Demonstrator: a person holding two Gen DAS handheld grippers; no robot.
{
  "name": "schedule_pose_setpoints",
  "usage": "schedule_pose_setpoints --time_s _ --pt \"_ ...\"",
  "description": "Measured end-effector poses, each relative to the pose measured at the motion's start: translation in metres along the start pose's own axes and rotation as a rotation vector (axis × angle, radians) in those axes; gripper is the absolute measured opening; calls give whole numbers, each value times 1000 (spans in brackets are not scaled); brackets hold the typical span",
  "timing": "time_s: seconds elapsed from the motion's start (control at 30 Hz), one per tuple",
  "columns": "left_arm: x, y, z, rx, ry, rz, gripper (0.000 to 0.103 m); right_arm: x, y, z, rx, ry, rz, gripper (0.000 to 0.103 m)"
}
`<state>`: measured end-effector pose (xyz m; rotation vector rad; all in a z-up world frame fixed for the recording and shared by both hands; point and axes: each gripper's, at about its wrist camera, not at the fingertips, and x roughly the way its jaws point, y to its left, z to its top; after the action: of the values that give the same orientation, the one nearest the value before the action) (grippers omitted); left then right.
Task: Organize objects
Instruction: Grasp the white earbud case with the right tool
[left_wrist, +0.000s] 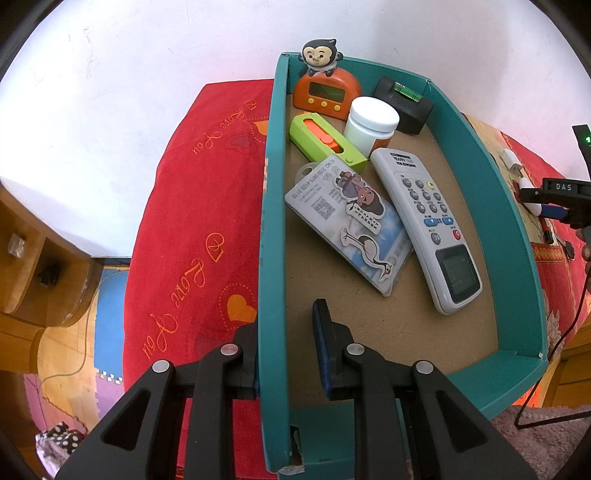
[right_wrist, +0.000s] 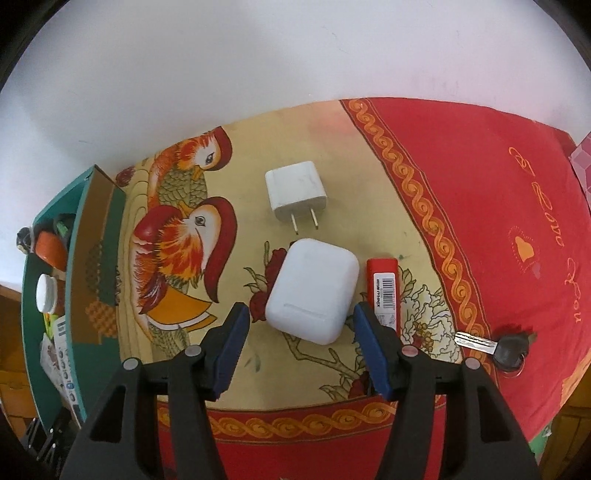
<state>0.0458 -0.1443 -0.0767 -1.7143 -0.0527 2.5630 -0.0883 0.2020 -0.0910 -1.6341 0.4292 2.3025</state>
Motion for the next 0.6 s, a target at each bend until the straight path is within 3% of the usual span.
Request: schedule_pose_setpoints --time_s 0.6 --pt "0 0 0 1 0 -1 21 12 14 5 -3 -9 -70 60"
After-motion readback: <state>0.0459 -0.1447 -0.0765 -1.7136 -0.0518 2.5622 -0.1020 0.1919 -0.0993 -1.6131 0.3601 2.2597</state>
